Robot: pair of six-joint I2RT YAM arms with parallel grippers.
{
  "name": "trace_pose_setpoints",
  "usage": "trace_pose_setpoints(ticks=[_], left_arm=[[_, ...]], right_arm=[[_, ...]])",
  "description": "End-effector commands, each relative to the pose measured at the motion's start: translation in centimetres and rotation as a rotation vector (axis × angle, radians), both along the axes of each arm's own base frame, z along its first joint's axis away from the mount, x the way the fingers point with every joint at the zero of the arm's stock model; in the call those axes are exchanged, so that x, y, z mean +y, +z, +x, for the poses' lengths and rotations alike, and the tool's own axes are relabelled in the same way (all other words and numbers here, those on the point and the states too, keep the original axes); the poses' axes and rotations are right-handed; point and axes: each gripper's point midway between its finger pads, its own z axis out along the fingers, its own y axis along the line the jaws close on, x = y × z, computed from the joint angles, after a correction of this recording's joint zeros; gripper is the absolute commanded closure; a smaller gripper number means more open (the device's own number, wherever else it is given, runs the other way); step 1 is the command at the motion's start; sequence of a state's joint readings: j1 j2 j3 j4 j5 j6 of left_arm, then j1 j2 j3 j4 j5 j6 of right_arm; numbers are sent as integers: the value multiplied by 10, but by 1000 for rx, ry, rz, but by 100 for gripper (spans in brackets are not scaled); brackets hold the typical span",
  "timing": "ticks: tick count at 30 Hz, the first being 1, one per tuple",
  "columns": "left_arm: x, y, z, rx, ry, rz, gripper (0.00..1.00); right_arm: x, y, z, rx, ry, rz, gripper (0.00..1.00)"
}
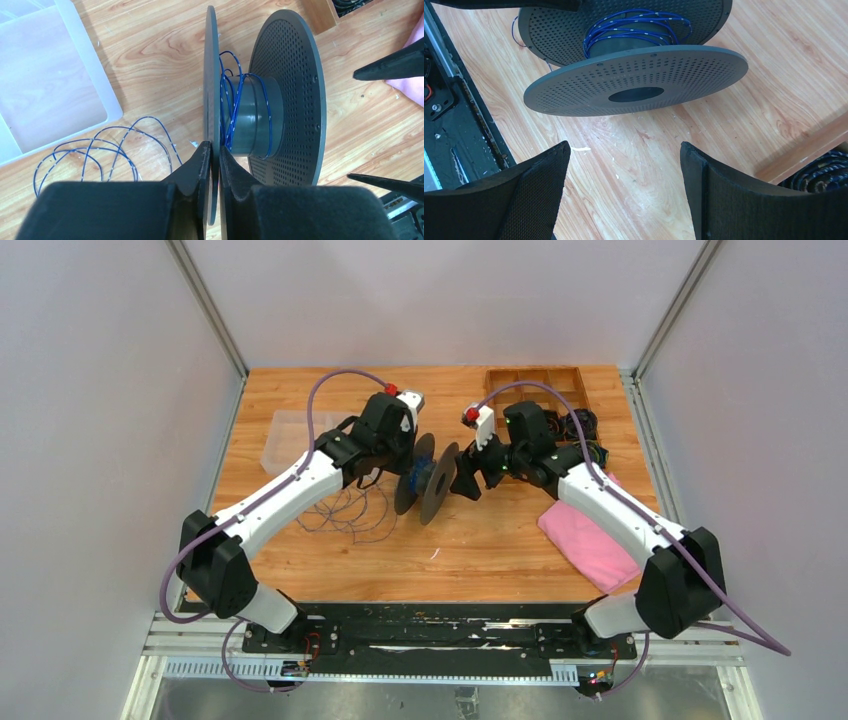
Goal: Wrap the cables
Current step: Place the cable reel at the center of the board.
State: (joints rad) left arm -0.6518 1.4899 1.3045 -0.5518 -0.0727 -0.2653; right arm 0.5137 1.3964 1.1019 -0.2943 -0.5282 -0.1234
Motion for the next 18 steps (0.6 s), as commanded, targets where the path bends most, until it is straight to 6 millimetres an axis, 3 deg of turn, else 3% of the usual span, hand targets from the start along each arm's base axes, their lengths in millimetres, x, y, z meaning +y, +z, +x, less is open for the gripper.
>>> trace_pose_setpoints(ticks=[1,9,18], left_arm=[[-15,14,7,-55,-10,-61,85],[-18,10,5,-41,-14,-71,79],[-26,12,-6,-11,-42,-131,63]], right_arm=[[2,-5,1,65,0,27,20],[21,-1,5,128,-5,116,20],[31,17,10,123,-3,184,20]])
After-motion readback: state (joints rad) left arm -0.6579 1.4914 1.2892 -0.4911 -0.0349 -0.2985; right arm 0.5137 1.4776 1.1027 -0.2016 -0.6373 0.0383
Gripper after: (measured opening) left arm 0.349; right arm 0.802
